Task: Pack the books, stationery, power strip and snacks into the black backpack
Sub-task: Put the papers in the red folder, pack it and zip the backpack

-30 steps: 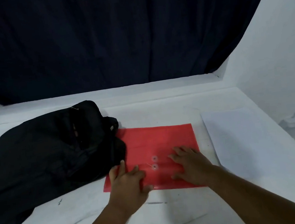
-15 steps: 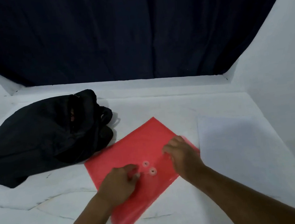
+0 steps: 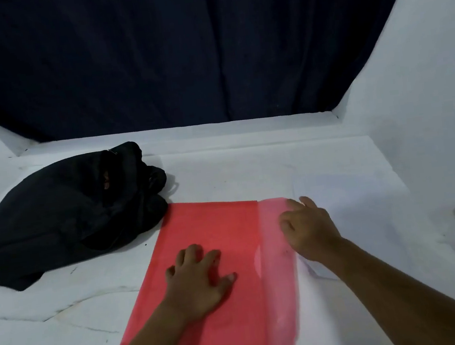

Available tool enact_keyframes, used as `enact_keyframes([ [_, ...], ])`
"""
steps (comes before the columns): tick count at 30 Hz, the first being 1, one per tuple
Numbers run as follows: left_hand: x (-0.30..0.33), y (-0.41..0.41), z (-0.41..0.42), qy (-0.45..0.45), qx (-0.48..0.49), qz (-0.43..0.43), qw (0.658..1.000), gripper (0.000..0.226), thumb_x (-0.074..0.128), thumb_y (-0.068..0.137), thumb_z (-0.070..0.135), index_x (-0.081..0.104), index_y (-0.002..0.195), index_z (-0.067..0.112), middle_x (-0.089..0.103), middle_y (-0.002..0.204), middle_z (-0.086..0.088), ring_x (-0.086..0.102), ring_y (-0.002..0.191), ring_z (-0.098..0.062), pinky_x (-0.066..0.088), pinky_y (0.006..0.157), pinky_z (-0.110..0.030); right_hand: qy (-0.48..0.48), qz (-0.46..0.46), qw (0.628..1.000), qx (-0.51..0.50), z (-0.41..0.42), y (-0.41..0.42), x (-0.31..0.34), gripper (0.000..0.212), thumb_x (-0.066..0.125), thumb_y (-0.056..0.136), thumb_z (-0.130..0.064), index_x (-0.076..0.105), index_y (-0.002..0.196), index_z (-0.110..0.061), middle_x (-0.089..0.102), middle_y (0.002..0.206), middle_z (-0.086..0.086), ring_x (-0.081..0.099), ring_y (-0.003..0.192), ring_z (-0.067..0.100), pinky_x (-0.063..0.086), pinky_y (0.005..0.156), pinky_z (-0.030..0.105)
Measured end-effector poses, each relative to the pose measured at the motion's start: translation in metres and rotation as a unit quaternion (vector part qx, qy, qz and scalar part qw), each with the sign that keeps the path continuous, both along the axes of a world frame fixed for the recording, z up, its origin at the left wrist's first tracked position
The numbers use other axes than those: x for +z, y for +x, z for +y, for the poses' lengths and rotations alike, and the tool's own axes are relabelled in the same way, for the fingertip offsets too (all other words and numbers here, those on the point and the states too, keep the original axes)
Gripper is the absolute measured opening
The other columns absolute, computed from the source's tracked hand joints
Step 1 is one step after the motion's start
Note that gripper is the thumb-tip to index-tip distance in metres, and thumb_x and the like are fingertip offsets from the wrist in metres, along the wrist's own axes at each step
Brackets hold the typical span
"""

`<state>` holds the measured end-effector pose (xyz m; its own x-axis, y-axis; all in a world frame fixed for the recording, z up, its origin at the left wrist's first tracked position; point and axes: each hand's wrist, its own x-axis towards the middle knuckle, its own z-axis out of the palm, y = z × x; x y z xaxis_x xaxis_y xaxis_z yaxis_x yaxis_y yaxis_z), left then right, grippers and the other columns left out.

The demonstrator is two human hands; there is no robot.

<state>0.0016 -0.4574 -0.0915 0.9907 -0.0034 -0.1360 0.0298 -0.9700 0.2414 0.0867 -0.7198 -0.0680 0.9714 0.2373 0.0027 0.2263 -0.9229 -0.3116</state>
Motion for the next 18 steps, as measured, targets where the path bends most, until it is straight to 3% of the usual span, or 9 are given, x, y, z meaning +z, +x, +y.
enact_keyframes([
  [1,-0.003,0.002,-0.003,0.005,0.006,-0.001,1.000,0.079,0.039,0.074,0.089,0.036,0.140,0.047,0.029,0.149,0.004,0.023,0.141,-0.021,0.028,0.111,-0.054,-0.017,0.023,1.000,-0.007,-0.001,-0.007,0.001,0.054,0.021,0.089,-0.054,0.067,0.106,-0.030,0.039,0.154,0.000,0.021,0.147,0.033,0.030,0.111,0.044],
  [3,-0.009,0.005,-0.007,0.019,0.010,-0.003,1.000,0.093,0.034,0.062,0.099,0.035,0.138,0.045,0.027,0.147,0.000,0.021,0.140,-0.025,0.026,0.111,-0.058,-0.059,0.051,0.997,-0.007,-0.001,-0.020,-0.001,0.062,0.031,0.089,-0.068,0.052,0.137,-0.035,0.023,0.162,0.000,0.010,0.151,0.029,0.018,0.118,0.047],
  [5,-0.013,0.008,-0.011,0.036,0.007,0.009,0.999,0.109,0.030,0.054,0.104,0.030,0.141,0.040,0.022,0.149,-0.005,0.016,0.143,-0.032,0.021,0.111,-0.066,-0.087,0.047,0.995,-0.016,0.001,-0.034,-0.005,0.073,0.045,0.085,-0.071,0.039,0.147,-0.034,0.016,0.165,0.000,0.003,0.152,0.028,0.011,0.120,0.048],
  [7,-0.019,0.010,-0.014,0.041,0.011,0.012,0.999,0.115,0.026,0.054,0.105,0.026,0.145,0.035,0.016,0.152,-0.009,0.009,0.146,-0.038,0.014,0.112,-0.072,-0.079,0.005,0.996,-0.035,0.007,-0.050,-0.012,0.059,0.055,0.086,-0.058,0.048,0.140,-0.036,0.022,0.163,0.002,0.009,0.152,0.030,0.013,0.119,0.049],
  [9,-0.023,0.010,-0.015,0.036,0.016,0.008,0.999,0.112,0.023,0.060,0.103,0.023,0.147,0.032,0.012,0.154,-0.012,0.003,0.148,-0.041,0.009,0.113,-0.073,-0.093,-0.064,0.993,-0.036,0.012,-0.066,-0.020,0.036,0.070,0.079,-0.033,0.067,0.115,-0.036,0.046,0.151,0.005,0.035,0.142,0.034,0.029,0.110,0.050],
  [11,-0.026,0.009,-0.015,0.026,0.012,0.007,1.000,0.106,0.024,0.066,0.099,0.022,0.148,0.031,0.009,0.156,-0.015,-0.003,0.149,-0.042,0.004,0.113,-0.074,-0.081,-0.118,0.989,-0.037,0.018,-0.083,-0.031,0.029,0.073,0.071,-0.017,0.075,0.094,-0.033,0.064,0.132,0.001,0.057,0.121,0.030,0.041,0.095,0.044],
  [14,-0.028,0.010,-0.011,0.010,0.006,0.011,1.000,0.098,0.029,0.071,0.095,0.023,0.149,0.036,0.006,0.158,-0.016,-0.006,0.149,-0.043,0.000,0.112,-0.075,-0.049,-0.160,0.986,-0.005,0.028,-0.109,-0.042,0.022,0.053,0.088,-0.030,0.071,0.100,-0.027,0.069,0.117,-0.005,0.060,0.099,0.019,0.048,0.081,0.035],
  [18,-0.039,0.012,-0.003,-0.054,-0.084,-0.054,0.994,0.076,0.030,0.077,0.087,0.035,0.144,0.051,0.005,0.166,-0.001,-0.008,0.154,-0.033,0.001,0.105,-0.081,0.006,-0.134,0.991,-0.027,0.024,-0.136,-0.062,0.052,0.050,0.090,-0.057,0.066,0.124,-0.021,0.062,0.133,-0.004,0.057,0.123,0.018,0.047,0.101,0.037],
])
